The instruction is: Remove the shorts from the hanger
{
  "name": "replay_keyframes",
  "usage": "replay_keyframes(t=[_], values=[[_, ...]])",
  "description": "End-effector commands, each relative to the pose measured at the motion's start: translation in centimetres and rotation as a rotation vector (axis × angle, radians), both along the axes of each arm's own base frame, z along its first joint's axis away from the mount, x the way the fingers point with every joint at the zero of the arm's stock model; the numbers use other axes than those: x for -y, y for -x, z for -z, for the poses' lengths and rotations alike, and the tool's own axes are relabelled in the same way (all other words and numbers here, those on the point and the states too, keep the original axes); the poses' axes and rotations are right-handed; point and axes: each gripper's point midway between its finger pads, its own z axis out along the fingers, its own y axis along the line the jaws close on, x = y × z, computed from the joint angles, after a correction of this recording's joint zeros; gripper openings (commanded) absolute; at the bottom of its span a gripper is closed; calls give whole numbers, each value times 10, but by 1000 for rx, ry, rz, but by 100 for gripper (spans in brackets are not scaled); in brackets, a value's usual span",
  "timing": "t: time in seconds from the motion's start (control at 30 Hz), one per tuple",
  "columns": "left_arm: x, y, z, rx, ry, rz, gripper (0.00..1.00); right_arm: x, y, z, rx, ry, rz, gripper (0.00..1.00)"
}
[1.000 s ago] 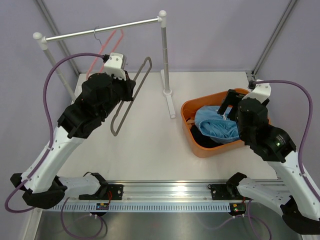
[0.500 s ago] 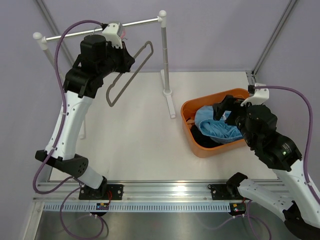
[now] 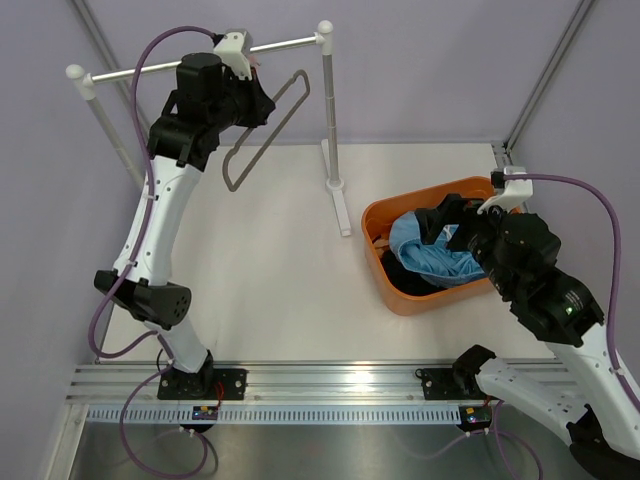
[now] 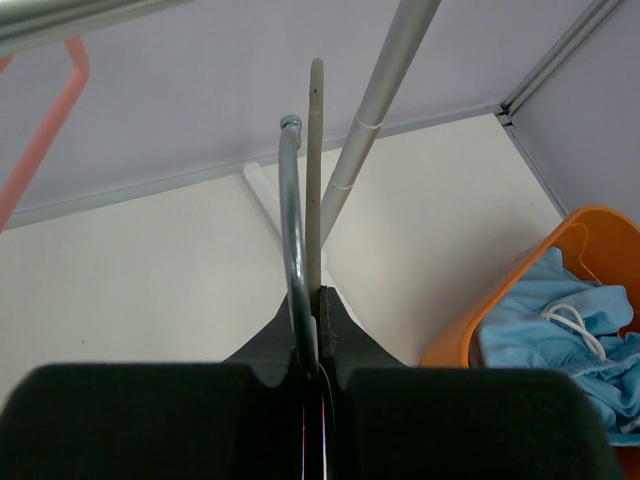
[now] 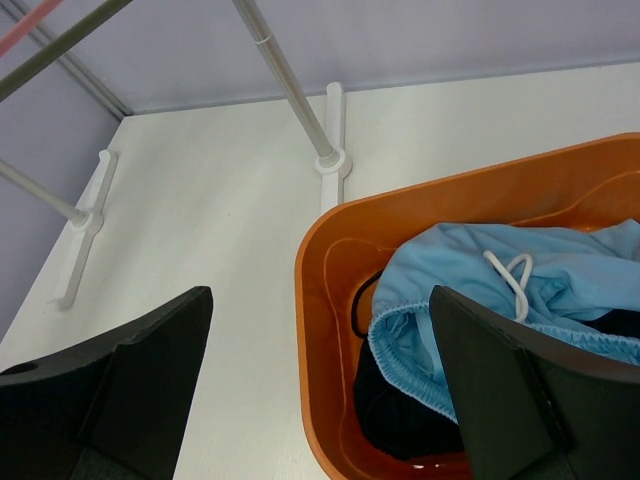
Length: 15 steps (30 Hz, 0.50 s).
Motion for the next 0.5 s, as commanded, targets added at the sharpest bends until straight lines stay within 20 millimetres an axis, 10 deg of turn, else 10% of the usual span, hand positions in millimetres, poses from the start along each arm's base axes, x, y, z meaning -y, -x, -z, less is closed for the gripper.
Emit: replay_keyframes(t=[0.0, 0.47], values=[[-7, -14, -47, 160, 54, -63, 0, -11, -3, -6, 34, -7, -52, 98], [-24, -55, -54, 242, 47, -221, 0, -19, -3, -3, 29, -13, -89, 98]])
